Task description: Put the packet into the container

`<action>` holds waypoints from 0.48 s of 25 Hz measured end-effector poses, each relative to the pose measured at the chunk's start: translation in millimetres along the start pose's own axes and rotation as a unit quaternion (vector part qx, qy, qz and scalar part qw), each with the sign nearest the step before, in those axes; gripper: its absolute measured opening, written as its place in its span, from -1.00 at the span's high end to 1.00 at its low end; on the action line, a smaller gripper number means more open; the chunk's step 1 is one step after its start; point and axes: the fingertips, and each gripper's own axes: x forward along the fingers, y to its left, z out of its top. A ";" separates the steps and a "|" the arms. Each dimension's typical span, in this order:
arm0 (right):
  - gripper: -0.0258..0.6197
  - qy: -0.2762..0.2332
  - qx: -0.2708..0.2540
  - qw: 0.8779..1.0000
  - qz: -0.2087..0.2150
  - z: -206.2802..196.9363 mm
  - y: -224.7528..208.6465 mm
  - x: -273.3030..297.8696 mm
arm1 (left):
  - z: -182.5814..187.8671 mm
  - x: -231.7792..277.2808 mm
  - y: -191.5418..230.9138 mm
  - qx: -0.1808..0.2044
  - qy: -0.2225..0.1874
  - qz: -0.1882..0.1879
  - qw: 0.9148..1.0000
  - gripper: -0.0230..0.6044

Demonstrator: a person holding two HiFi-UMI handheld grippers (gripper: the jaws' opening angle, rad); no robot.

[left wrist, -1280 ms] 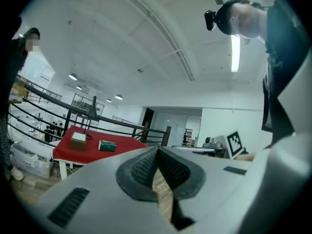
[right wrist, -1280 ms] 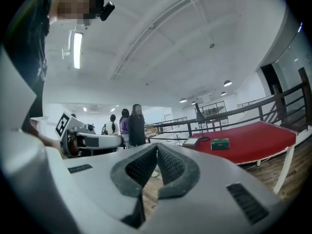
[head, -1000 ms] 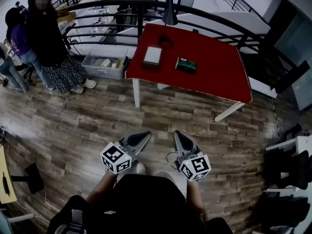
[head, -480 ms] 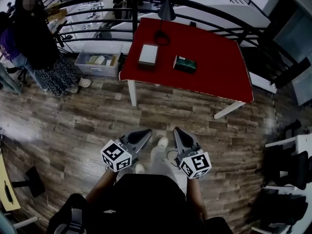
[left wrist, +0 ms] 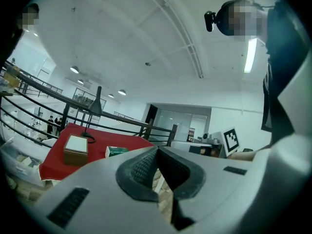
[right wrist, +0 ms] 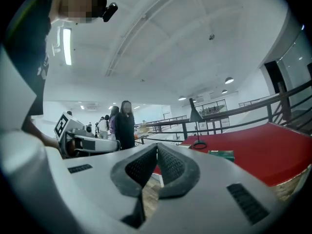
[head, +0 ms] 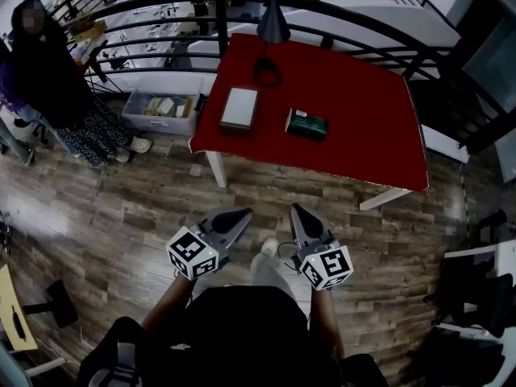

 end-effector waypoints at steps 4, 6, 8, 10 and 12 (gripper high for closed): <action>0.85 -0.006 -0.004 1.000 0.006 14.6 -40.9 27.7 | 11.9 42.5 25.9 0.005 0.009 0.003 1.000 0.92; 0.85 -0.009 -0.006 1.000 0.011 20.8 -60.1 40.1 | 19.3 63.6 38.0 0.008 0.008 0.004 1.000 0.92; 0.85 -0.010 -0.004 1.000 0.014 22.6 -79.9 48.8 | 26.1 84.4 45.2 0.009 0.005 0.001 1.000 0.92; 0.85 -0.007 -0.005 1.000 0.016 25.2 -97.8 57.1 | 30.6 104.6 52.1 0.011 0.006 -0.003 1.000 0.92; 0.85 -0.005 -0.007 1.000 0.016 28.8 -115.5 64.9 | 33.8 124.7 59.4 0.010 0.008 -0.007 1.000 0.92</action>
